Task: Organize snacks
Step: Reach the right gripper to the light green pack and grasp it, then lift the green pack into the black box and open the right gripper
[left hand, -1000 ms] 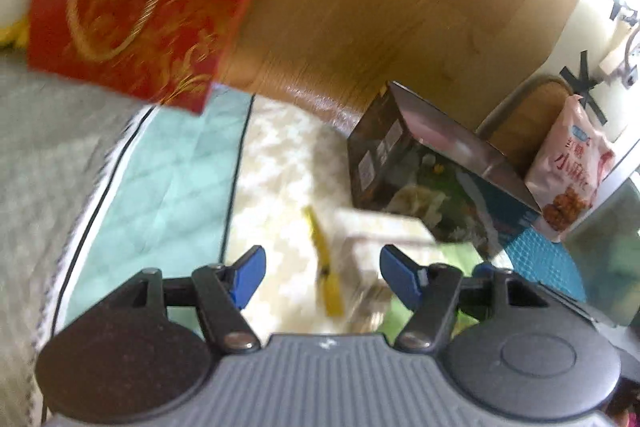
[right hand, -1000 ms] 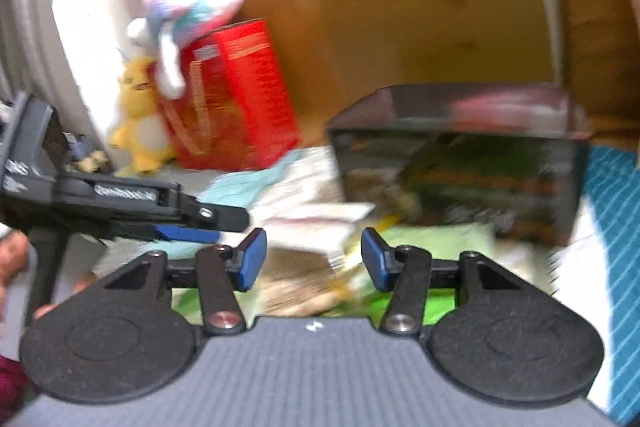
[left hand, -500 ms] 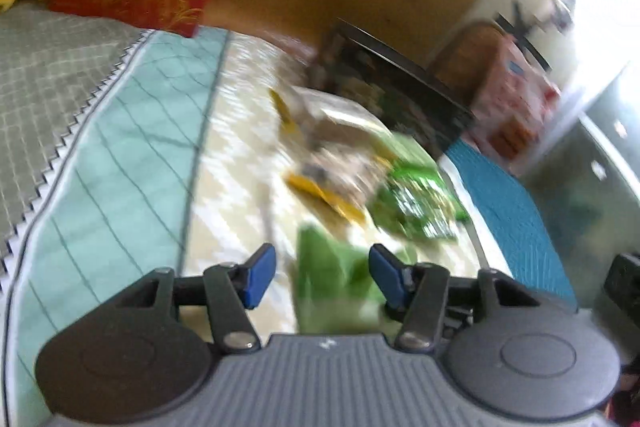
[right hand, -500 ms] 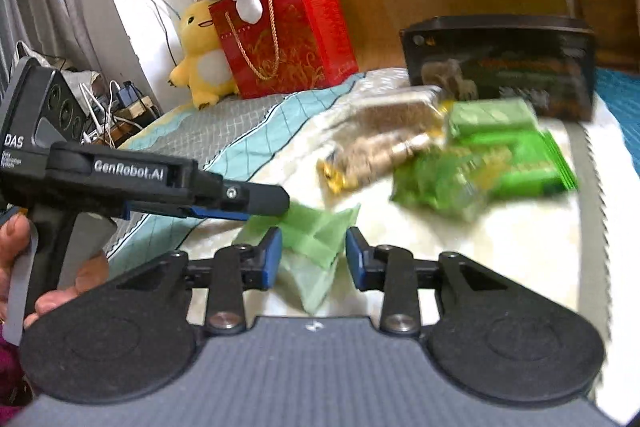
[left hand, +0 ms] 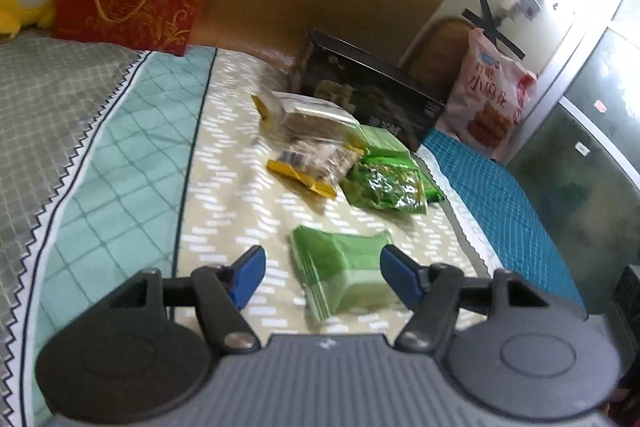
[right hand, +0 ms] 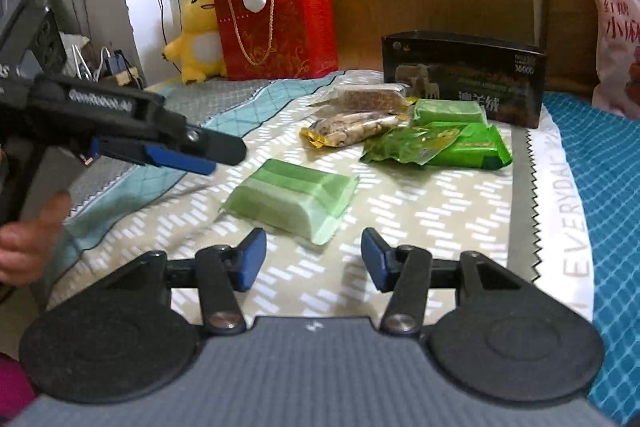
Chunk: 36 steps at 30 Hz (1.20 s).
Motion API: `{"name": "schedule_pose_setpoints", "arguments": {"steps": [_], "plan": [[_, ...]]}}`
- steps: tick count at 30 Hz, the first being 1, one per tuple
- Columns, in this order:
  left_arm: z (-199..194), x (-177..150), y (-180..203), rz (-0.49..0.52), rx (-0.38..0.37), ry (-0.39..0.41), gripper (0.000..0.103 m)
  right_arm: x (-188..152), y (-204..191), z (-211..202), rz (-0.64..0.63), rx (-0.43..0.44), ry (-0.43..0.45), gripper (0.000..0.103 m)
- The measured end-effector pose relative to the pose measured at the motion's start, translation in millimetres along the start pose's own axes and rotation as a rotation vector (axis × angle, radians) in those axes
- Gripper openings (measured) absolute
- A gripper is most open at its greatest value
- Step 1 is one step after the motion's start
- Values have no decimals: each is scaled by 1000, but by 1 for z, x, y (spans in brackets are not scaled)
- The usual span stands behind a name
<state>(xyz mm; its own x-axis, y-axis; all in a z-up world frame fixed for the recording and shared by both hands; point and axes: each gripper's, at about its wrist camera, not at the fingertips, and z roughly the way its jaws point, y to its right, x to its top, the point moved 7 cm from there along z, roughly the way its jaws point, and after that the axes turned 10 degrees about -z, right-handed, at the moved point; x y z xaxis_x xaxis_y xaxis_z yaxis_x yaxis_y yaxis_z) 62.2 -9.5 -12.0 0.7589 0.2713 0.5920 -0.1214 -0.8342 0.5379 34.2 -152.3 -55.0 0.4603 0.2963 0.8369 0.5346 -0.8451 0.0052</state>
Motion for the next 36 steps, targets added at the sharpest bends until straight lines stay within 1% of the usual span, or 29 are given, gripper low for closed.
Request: {"name": "schedule_pose_setpoints", "arguments": {"steps": [3,5,8,9,10,11,12,13,15,16,17,18,21,24,27,31,36], "plan": [[5,2,4,11,3,-14,65,2,1,8,-28,-8,-19,55],[13,-1,9,23,1,-36,65,3,0,13,-36,-7,-28,55],[27,-11,11,31,4,-88,60,6,-3,18,-62,1,-31,56],[28,-12,12,44,5,-72,59,7,-5,19,-73,4,-31,56],[29,-15,15,60,8,-73,57,7,-7,21,-91,11,-31,56],[30,-16,17,71,9,-70,50,8,-9,22,-109,11,-29,54],[31,-18,19,71,-2,-79,49,8,-11,23,-125,0,-27,51],[31,-19,20,69,-6,-80,48,8,-11,24,-137,-10,-23,44],[32,-19,23,75,1,-82,48,9,-10,21,-128,-17,-7,40],[31,-19,24,72,2,-83,48,9,-8,19,-117,-22,3,36],[30,-17,24,66,-3,-83,45,10,-7,17,-108,-25,16,30],[29,-15,25,62,-12,-80,43,11,-6,13,-103,-26,31,29],[25,-3,35,59,-59,-68,42,16,1,7,-106,-62,64,29],[29,9,48,82,-83,-59,42,24,15,5,-70,-93,94,27],[36,26,64,113,-105,-42,42,38,31,1,-72,-143,146,27],[49,61,89,166,-139,1,42,63,60,10,-102,-228,194,27],[78,115,117,225,-163,74,42,107,109,38,-125,-329,243,26]]}}
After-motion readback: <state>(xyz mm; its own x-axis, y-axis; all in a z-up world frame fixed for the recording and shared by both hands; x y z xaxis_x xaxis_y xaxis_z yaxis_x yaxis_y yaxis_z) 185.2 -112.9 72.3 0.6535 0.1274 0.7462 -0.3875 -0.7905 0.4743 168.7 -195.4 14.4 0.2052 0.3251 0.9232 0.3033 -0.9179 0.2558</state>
